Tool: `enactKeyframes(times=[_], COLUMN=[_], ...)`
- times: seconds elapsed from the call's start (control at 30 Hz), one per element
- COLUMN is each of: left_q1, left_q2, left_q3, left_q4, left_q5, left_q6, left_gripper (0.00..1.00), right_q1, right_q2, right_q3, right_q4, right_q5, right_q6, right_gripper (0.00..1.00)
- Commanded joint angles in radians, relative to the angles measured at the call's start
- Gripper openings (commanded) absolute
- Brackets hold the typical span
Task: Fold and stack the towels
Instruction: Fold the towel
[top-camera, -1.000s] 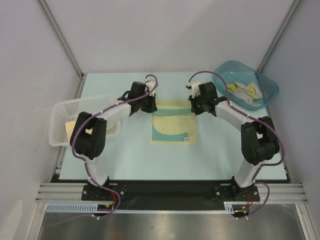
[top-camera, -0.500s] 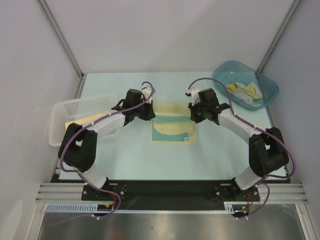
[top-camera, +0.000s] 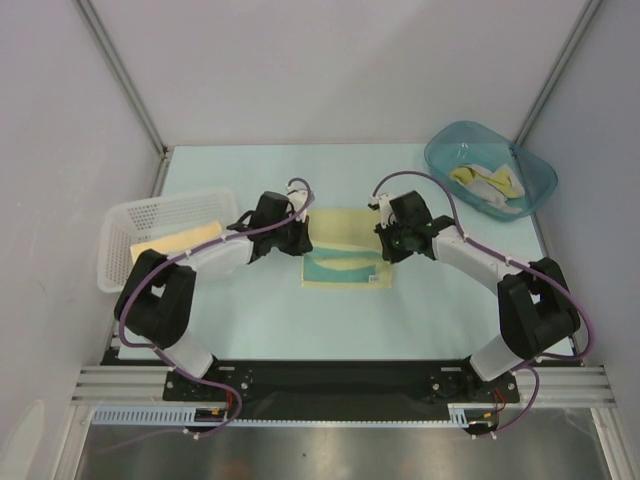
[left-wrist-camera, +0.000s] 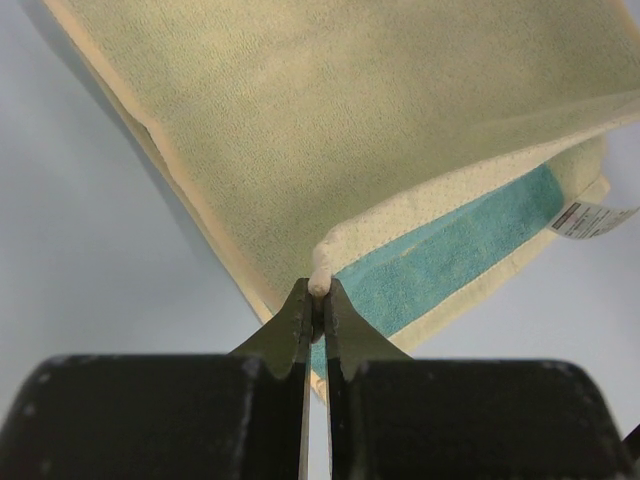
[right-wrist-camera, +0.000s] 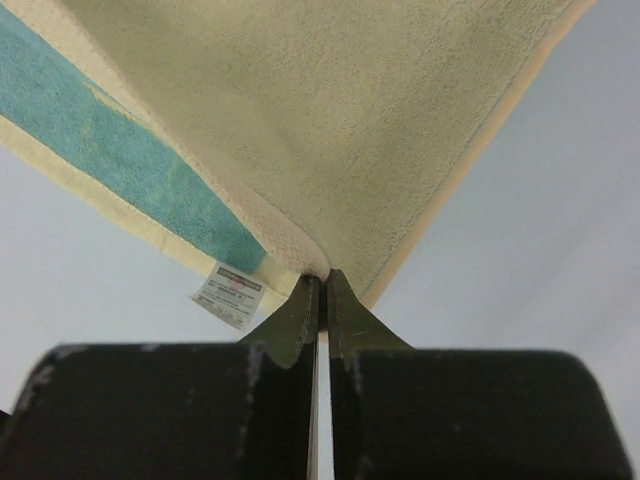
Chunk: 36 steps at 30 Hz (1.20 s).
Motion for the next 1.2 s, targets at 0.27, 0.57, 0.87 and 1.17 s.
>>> enactKeyframes(times=[0.27, 0.57, 0.87, 1.17], left_q1=[-0.035, -0.079, -0.122, -0.144], left_q2=[-0.023, -0.067, -0.125, -0.096], left_q3=[-0.039, -0.050, -0.016, -0.047], left_q4=[0.021, -0.034, -0.160, -0.185], left_q5=[-0.032, -0.100, -0.305, -0.243], left_q6=[-0.027, -0.042, -0.099, -0.211], left_gripper=[0.06, 0.30, 0.50, 0.51], right_q1=[0.014, 0.042, -0.016, -0.036], right_q2=[-0.030, -0.042, -0.120, -0.152], right_q3=[-0.027, -0.025, -0.055, -0.137], right_q4=[-0.057, -0.141, -0.164, -0.104], right_q5=[0.027, -0.013, -0.143, -0.078], right_q6=[0.062, 0.108, 0.272, 0.487], right_gripper=[0.04, 0.25, 0.33, 0.42])
